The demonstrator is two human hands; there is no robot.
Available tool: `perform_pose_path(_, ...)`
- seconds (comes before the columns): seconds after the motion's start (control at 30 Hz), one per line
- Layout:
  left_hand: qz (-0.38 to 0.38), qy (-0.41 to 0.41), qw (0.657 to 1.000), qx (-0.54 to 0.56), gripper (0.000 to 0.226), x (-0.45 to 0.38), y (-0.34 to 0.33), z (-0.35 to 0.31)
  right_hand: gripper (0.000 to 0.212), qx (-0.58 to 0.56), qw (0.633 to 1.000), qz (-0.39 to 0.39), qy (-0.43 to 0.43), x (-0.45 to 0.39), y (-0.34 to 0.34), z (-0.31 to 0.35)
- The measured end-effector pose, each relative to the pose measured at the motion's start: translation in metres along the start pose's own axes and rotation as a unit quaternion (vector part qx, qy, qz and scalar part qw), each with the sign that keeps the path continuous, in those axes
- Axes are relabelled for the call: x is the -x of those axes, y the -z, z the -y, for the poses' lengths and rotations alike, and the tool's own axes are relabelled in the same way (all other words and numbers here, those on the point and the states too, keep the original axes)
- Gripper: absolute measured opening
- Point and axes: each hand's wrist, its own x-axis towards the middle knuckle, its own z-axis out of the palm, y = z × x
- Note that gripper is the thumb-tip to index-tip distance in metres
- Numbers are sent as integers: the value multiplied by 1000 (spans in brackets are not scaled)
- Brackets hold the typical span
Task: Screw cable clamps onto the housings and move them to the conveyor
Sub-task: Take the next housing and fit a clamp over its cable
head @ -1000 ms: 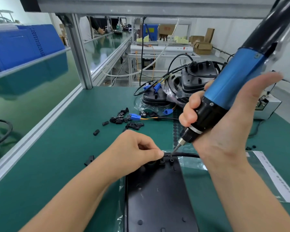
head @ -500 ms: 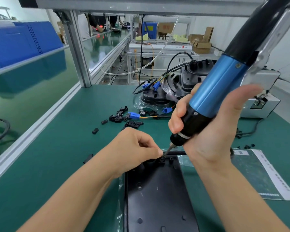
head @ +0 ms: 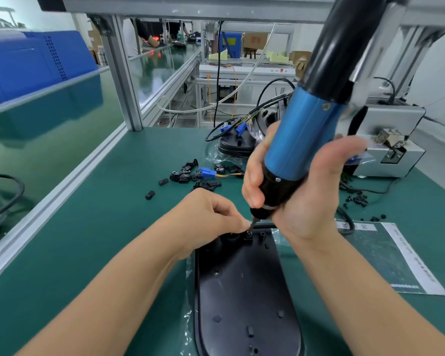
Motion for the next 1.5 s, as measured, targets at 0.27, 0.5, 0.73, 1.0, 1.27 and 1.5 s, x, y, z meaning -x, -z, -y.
perform_pose_path(0.27,-11,17,1000,0,13,0,1,-5,76,-13,999,30,-36,-12,-2,3)
perform_pose_path(0.5,-11,24,1000,-2,14,-2,1,-5,75,-9,997,37,-65,-18,-4,3)
perform_pose_path(0.73,-13,7,1000,-9,11,-2,1,-2,65,0,997,34,-65,-18,-3,1)
perform_pose_path(1.0,-23,0,1000,-20,11,-4,0,-1,80,-92,984,121,-92,-18,-1,-1)
perform_pose_path(1.27,-36,-16,999,-25,13,-3,-3,4,70,-141,977,113,-110,-23,3,-1)
perform_pose_path(1.5,-35,-26,999,-8,12,-4,-3,8,82,-128,980,107,-106,-24,5,-2)
